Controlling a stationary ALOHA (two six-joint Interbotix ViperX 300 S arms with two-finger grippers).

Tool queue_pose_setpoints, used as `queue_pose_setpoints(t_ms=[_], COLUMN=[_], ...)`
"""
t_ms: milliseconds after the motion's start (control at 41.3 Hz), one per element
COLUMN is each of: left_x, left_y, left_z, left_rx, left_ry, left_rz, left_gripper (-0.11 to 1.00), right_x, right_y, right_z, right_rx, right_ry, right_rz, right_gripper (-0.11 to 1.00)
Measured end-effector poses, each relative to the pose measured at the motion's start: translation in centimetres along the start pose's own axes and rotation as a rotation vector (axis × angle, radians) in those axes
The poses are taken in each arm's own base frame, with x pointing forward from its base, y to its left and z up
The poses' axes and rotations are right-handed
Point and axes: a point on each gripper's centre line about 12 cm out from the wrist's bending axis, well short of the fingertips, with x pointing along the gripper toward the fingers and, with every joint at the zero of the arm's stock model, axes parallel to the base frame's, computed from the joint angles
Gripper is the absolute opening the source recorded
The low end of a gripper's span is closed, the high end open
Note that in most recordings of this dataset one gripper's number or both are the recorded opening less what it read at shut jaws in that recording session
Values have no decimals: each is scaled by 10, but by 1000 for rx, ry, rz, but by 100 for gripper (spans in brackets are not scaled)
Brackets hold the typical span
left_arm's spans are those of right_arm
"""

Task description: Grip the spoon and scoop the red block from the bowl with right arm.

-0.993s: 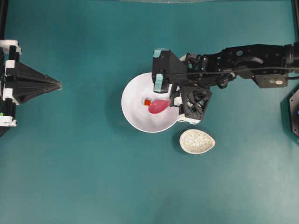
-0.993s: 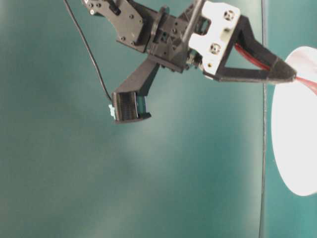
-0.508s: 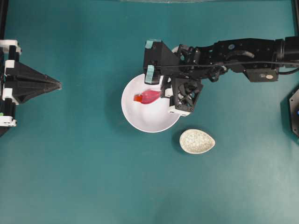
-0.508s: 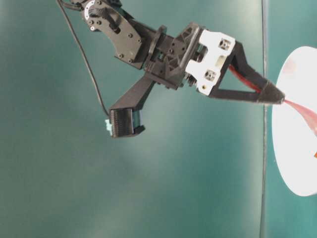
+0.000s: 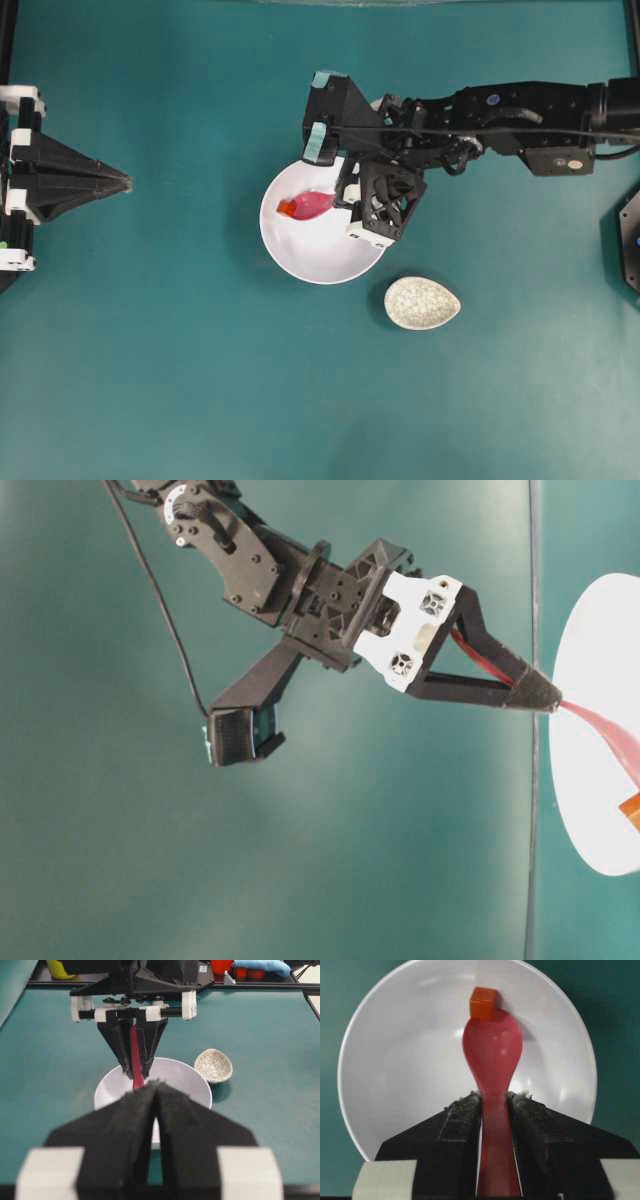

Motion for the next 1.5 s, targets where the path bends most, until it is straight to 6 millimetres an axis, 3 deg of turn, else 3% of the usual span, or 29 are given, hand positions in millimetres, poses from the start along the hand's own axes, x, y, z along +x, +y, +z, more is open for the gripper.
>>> queue_pose_setpoints(t_ms=[1501], left_x=[0], left_y=[0], left_z=[0], left_rx=[0], left_ry=[2], left_rz=[0], left_gripper=[0], right_x=[-12], right_y=[13], right_z=[15], right_rx=[-21], right_ry=[-121], right_rz=[15], right_gripper=[25])
